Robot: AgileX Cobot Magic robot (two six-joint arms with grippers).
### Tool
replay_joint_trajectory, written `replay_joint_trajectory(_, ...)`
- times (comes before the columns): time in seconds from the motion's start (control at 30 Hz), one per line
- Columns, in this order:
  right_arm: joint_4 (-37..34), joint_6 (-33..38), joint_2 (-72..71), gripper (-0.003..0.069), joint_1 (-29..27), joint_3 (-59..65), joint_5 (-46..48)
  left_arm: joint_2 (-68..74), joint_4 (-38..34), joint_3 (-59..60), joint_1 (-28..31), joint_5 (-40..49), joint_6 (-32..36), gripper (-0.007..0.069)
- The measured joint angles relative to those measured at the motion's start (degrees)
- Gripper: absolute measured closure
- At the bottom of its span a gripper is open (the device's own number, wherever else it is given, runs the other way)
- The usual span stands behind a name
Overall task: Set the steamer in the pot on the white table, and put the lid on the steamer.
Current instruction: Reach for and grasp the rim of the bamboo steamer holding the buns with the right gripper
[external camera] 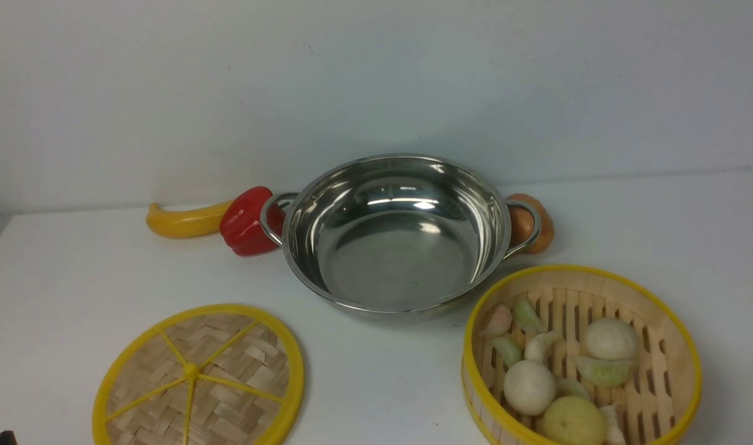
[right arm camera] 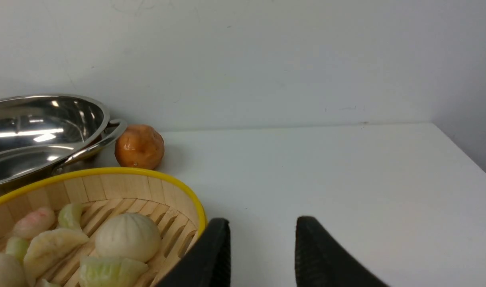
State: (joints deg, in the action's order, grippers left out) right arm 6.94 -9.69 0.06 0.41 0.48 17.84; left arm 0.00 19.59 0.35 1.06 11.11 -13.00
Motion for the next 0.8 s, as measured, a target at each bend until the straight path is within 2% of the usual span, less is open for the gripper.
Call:
replay_joint_trajectory(0.1, 0.0, 0.0, 0.0, 0.041, 0.0, 0.0, -0.1, 0.0, 0.0, 0.0, 0.0, 0.0, 0.0, 0.0384)
replay_joint_trajectory(0.2, -1.1, -0.5, 0.0, 0.041, 0.0, 0.0, -0.7, 0.0, -4.3, 0.0, 0.0, -0.9, -3.1, 0.0384)
replay_joint_trajectory(0.37, -12.2, -7.2, 0.0, 0.041, 0.1, 0.0, -4.8, 0.0, -19.6, 0.0, 0.0, -7.1, -15.6, 0.0384)
replay_joint_trajectory(0.47, -19.4, -10.5, 0.0, 0.041, 0.1, 0.0, -6.4, 0.0, -25.4, 0.0, 0.0, -8.4, -19.4, 0.0384)
replay_joint_trajectory(0.6, -23.6, -11.5, 0.0, 0.041, 0.1, 0.0, -9.0, 0.0, -27.6, 0.0, 0.0, -9.3, -20.1, 0.0384)
replay_joint_trajectory(0.8, -25.1, -11.5, 0.0, 0.041, 0.1, 0.0, -18.8, 0.0, -28.2, 0.0, 0.0, -14.0, -18.6, 0.0384)
